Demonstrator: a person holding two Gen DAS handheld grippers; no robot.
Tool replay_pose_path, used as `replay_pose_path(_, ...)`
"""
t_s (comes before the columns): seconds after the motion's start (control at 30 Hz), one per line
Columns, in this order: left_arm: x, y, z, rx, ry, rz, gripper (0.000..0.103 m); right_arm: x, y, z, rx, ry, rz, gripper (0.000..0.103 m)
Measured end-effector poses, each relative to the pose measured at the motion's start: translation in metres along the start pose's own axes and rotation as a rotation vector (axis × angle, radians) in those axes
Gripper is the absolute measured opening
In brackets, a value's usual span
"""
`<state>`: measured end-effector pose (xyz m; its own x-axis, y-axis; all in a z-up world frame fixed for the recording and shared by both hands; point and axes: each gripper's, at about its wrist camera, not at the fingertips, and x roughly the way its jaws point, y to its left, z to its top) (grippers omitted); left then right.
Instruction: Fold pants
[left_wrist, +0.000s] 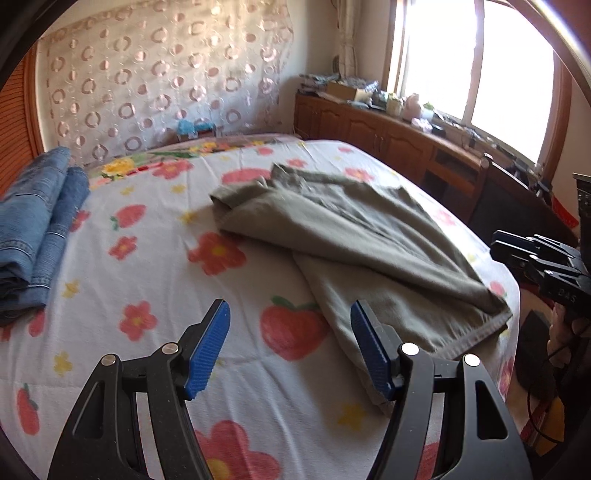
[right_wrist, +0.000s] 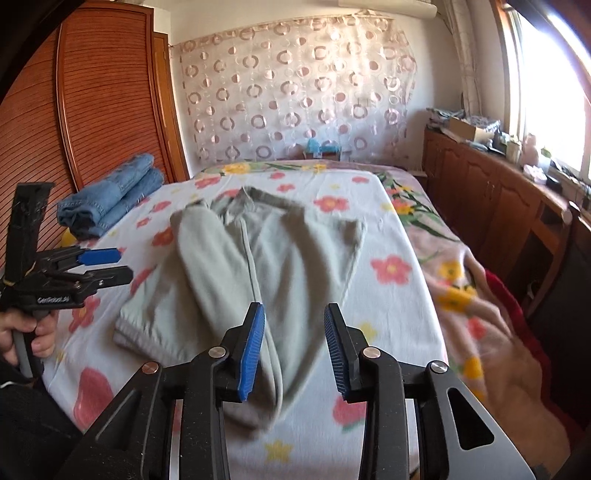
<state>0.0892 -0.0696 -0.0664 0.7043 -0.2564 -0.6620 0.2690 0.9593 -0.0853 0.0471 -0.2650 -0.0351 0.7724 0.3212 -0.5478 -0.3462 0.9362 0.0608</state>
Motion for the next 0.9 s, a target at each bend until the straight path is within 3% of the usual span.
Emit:
replay_pose_path(0.23, -0.005, 0.015, 0.006, -0.023, -0.030, 0.034, 0.069, 0.035, 0.008, 0.026, -0.027, 0.022, 0.055, 0.042)
replay_pose_path(0.83, 0.005, 0.033, 0.002, -0.054, -0.043, 0.068, 0.069, 0.110, 0.019, 0.080, -0.117, 0.091, 0.123, 0.042)
replay_pose_path(0.9, 0.006, 0.034, 0.002, -0.056, -0.043, 0.065, 0.069, 0.120, 0.022, 0.083, -0.130, 0.108, 0.142, 0.037)
